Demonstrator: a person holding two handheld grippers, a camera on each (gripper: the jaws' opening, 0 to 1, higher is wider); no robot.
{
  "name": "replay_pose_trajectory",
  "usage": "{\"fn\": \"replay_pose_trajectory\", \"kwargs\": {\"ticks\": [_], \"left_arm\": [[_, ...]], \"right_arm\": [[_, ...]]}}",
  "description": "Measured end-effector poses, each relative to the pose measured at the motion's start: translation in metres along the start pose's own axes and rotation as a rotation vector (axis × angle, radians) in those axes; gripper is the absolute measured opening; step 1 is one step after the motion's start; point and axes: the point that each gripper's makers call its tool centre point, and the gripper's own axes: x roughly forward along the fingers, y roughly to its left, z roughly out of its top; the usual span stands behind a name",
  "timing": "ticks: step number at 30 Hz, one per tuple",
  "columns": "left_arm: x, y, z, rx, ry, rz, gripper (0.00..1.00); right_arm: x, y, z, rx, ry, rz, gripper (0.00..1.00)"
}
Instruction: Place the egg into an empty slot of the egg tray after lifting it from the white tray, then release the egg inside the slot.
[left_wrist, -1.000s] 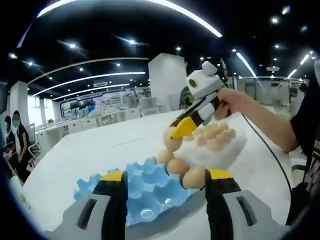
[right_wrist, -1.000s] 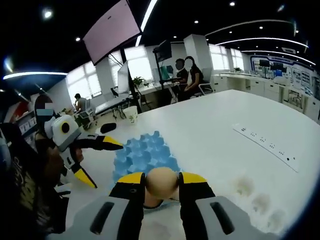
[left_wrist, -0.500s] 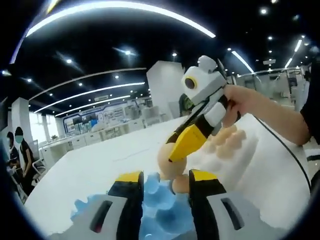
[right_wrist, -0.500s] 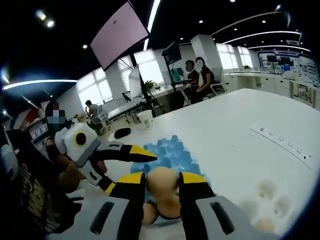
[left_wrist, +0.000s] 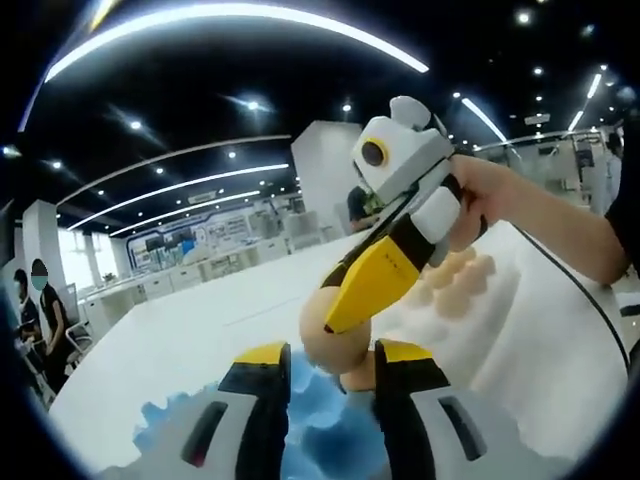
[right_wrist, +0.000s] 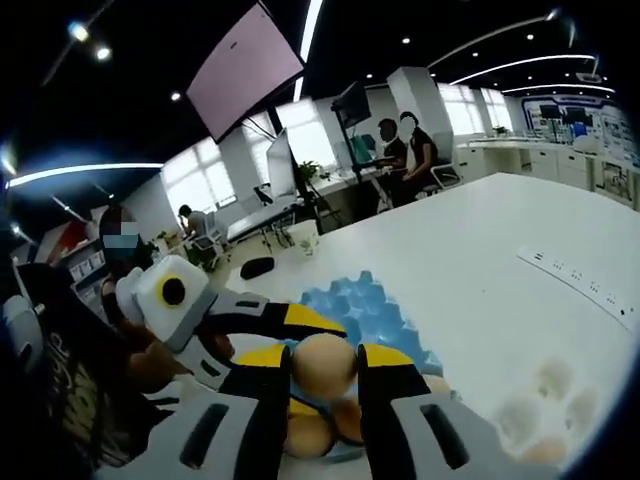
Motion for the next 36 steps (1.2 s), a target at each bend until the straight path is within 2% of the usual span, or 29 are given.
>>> {"fn": "replay_pose_trajectory", "kwargs": {"ticks": [2, 11, 14, 16, 21, 22, 24, 28, 29, 30, 31, 32, 33, 34, 35, 36], "left_arm": [[0.0, -0.003, 0.001, 0.006, -0.002, -0.01, 0.27], [0.0, 0.001, -0.003, 0.016, 0.012, -0.014, 0.27], [-0.001, 0.001, -0.005, 0.027, 0.026, -0.018, 0.27], [-0.001, 0.001, -0.004, 0.023, 0.022, -0.02, 0.27], [-0.002, 0.002, -0.001, 0.018, 0.018, -0.022, 0.26], [-0.001, 0.005, 0.0, 0.015, 0.016, -0.027, 0.26], [0.002, 0.006, -0.002, 0.013, 0.023, -0.031, 0.26], [0.005, 0.011, -0.003, 0.028, 0.029, -0.029, 0.24], [0.006, 0.014, -0.004, 0.029, 0.035, -0.033, 0.23], [0.006, 0.015, -0.005, 0.018, 0.039, -0.043, 0.19], [0.007, 0.015, -0.004, 0.011, 0.034, -0.048, 0.04], [0.006, 0.011, -0.002, 0.01, 0.02, -0.078, 0.05], [0.009, 0.012, 0.002, -0.009, 0.002, -0.082, 0.01], [0.011, 0.014, 0.002, 0.004, 0.005, -0.075, 0.06], [0.013, 0.017, -0.01, 0.004, 0.058, -0.059, 0.1], [0.017, 0.02, -0.013, 0.023, 0.061, -0.045, 0.11]], "right_arm": [[0.002, 0.001, -0.001, 0.004, 0.002, -0.001, 0.28], [0.002, 0.004, -0.006, 0.033, 0.015, 0.0, 0.28], [0.004, 0.006, -0.008, -0.008, 0.03, -0.012, 0.28], [0.003, 0.004, -0.006, -0.075, 0.031, -0.036, 0.31], [-0.003, -0.001, -0.001, -0.083, 0.022, -0.059, 0.37], [-0.013, -0.004, 0.011, -0.111, -0.02, -0.089, 0.37], [-0.019, -0.007, 0.018, -0.125, -0.052, -0.111, 0.37], [-0.031, -0.01, 0.023, -0.122, -0.094, -0.143, 0.37], [-0.036, -0.012, 0.024, -0.121, -0.122, -0.158, 0.37], [-0.04, -0.011, 0.022, -0.109, -0.148, -0.16, 0.37], [-0.042, -0.01, 0.022, -0.094, -0.175, -0.154, 0.37], [-0.044, -0.01, 0.018, -0.075, -0.183, -0.151, 0.37], [-0.043, -0.012, 0.011, -0.071, -0.154, -0.154, 0.37], [-0.045, -0.013, 0.006, -0.085, -0.125, -0.168, 0.37], [-0.047, -0.017, 0.005, -0.108, -0.129, -0.196, 0.37], [-0.049, -0.018, 0.006, -0.114, -0.147, -0.211, 0.37]]}}
